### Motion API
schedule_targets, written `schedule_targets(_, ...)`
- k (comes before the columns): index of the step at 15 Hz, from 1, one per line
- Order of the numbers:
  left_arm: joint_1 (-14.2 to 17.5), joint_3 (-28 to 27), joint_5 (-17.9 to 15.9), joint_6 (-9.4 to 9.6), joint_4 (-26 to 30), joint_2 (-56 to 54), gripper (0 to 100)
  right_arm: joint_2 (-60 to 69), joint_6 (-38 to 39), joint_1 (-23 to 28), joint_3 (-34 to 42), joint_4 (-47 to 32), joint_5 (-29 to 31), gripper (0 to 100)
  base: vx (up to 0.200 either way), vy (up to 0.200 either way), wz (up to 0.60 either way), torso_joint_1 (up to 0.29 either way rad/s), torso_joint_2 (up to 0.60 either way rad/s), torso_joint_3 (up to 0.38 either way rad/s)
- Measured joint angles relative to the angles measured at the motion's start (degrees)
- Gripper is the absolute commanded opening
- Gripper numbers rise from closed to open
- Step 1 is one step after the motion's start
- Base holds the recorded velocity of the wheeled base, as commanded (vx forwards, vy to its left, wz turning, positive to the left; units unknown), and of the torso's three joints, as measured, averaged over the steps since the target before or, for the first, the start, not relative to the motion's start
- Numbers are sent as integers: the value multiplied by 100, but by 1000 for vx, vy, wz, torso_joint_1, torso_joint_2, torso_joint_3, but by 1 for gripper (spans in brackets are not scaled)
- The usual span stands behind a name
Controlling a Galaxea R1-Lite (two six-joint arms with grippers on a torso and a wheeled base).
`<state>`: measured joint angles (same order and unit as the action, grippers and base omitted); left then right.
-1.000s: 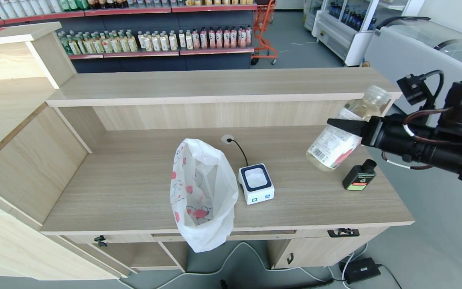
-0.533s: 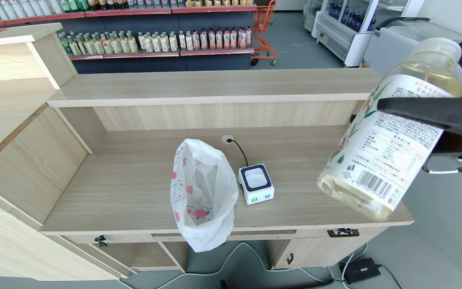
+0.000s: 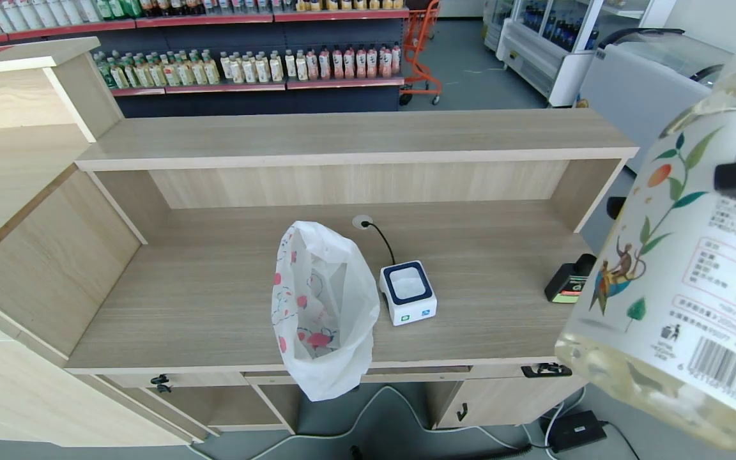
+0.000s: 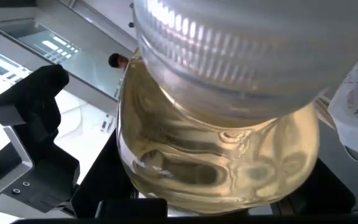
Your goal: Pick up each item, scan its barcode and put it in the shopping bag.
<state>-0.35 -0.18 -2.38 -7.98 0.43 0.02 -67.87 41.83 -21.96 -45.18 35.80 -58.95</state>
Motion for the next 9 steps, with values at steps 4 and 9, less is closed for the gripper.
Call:
schedule_targets(4, 0, 0, 0, 0, 0, 0, 100, 284, 363, -9, 72, -6, -492, 0, 0, 0, 0, 0, 0, 0)
schedule_targets(9, 0, 0, 2, 0, 0, 0, 100, 384, 492, 18, -126, 38, -627, 0, 0, 0, 0, 0, 0, 0)
